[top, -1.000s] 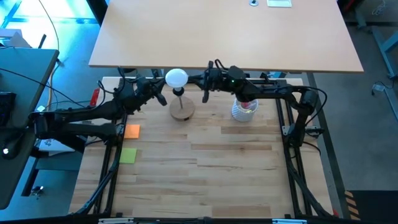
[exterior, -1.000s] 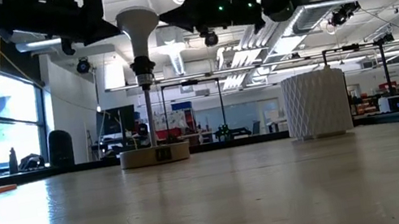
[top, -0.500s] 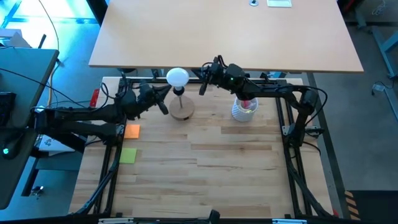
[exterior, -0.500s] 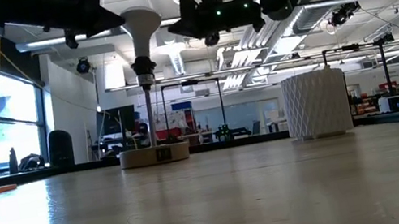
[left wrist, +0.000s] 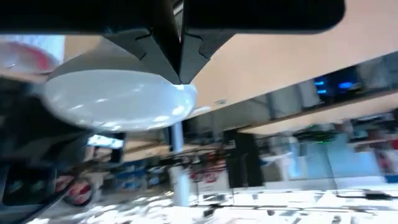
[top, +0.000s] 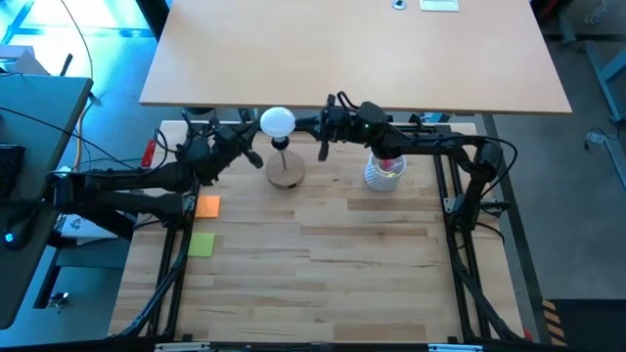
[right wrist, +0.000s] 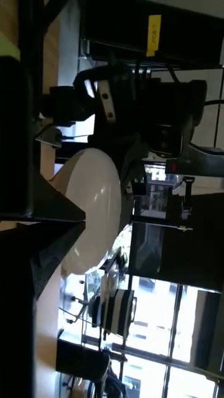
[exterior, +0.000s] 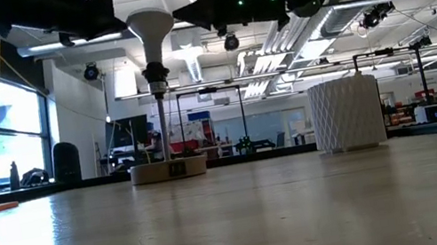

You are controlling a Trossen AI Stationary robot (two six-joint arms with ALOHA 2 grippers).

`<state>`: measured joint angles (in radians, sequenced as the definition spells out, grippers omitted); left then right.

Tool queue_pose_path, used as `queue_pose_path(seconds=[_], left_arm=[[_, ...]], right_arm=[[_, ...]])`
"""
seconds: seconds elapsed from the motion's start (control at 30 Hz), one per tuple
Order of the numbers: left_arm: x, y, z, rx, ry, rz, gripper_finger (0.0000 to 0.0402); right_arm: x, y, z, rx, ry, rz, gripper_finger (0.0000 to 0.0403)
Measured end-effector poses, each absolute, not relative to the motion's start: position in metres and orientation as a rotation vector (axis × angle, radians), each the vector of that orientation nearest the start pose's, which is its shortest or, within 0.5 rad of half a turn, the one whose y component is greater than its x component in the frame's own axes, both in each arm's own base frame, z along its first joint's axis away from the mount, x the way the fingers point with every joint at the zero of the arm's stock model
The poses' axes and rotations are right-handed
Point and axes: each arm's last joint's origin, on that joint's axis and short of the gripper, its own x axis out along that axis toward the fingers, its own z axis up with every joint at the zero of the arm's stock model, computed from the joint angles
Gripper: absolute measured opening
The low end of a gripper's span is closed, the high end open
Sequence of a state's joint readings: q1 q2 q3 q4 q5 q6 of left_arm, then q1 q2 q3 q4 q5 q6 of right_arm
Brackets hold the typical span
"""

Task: Screw lightbulb
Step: Remove the lightbulb from the lamp

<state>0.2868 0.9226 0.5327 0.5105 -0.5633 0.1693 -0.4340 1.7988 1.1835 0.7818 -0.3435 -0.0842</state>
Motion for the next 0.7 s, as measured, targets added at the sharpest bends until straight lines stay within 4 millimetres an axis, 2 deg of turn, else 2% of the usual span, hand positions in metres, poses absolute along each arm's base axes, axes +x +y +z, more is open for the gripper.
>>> queue_pose_path(seconds=[0.1, 0.33, 0.7], left_arm=[[0.19, 0.072, 0.289, 0.11, -0.091, 0.78, 0.0], [0.195, 0.057, 0.291, 0.04, -0.139, 0.644, 0.0], [0.195, 0.051, 0.291, 0.08, -0.112, 0.755, 0.0]], right_arm=[[0.374, -0.164, 0.284, -0.148, -0.15, -0.108, 0.0], [0.371, -0.172, 0.282, -0.106, -0.134, -0.238, 0.0], [0.37, -0.175, 0.284, -0.104, -0.152, -0.251, 0.0]])
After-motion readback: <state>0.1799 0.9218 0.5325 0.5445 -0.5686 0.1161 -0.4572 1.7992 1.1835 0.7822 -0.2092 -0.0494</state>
